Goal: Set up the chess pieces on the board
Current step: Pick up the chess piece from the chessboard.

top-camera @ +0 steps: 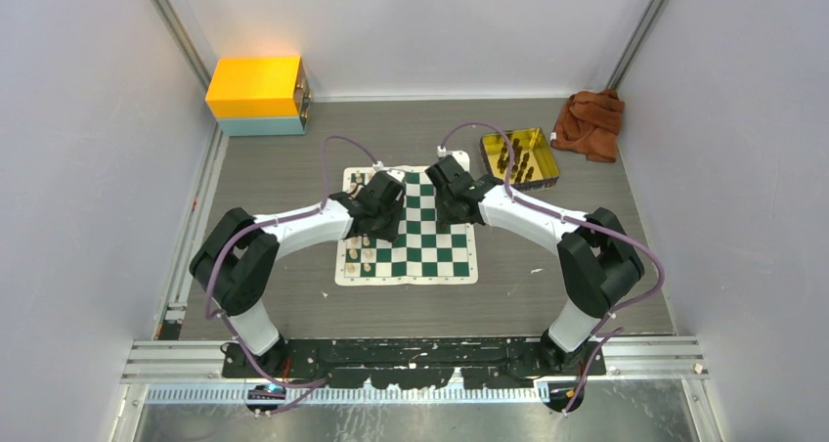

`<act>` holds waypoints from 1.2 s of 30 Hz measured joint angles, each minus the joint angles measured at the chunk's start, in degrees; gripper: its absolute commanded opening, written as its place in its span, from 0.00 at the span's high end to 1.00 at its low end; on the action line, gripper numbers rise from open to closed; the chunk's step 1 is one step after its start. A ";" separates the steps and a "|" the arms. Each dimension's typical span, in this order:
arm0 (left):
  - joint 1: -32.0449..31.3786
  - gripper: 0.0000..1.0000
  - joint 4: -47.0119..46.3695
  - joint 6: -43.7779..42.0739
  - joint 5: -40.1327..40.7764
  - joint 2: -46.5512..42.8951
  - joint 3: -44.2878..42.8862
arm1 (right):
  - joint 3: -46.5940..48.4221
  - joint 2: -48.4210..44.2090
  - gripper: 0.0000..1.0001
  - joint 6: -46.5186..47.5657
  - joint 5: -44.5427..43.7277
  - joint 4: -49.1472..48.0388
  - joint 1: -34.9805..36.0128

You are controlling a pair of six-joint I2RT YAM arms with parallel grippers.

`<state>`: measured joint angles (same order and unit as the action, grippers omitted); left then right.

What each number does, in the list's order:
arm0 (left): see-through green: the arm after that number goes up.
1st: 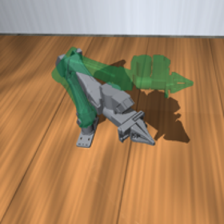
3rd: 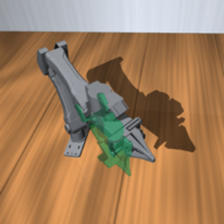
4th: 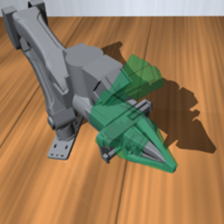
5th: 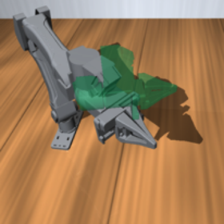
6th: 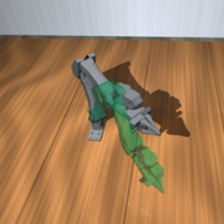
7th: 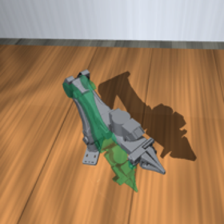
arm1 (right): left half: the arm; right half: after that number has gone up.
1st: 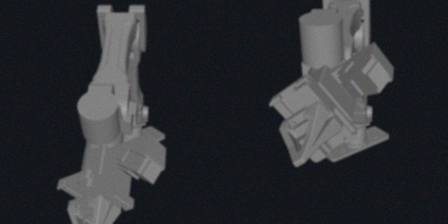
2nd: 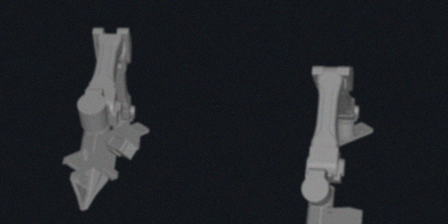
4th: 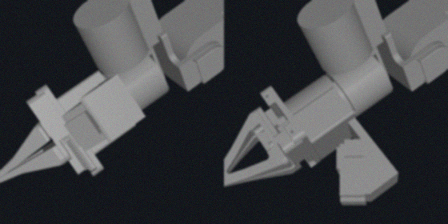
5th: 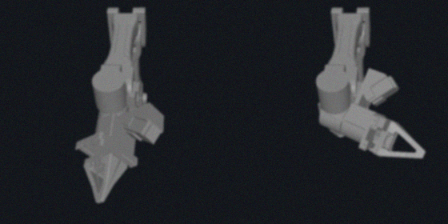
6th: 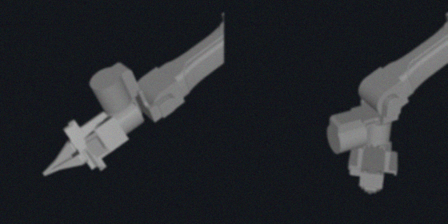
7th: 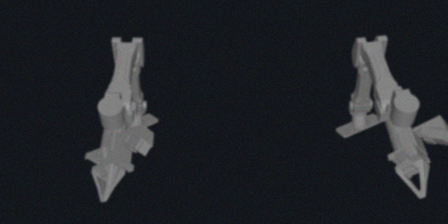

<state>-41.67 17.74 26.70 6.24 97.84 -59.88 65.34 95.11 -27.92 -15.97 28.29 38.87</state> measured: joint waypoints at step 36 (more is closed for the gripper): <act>-7.52 1.00 5.31 -1.49 3.87 -4.98 -5.88 | -1.05 -10.51 0.68 -0.83 -5.01 0.59 -5.03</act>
<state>-49.19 23.05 25.21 10.11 92.86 -65.76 64.29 84.60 -28.75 -20.97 28.88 33.85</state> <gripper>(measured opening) 0.151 0.319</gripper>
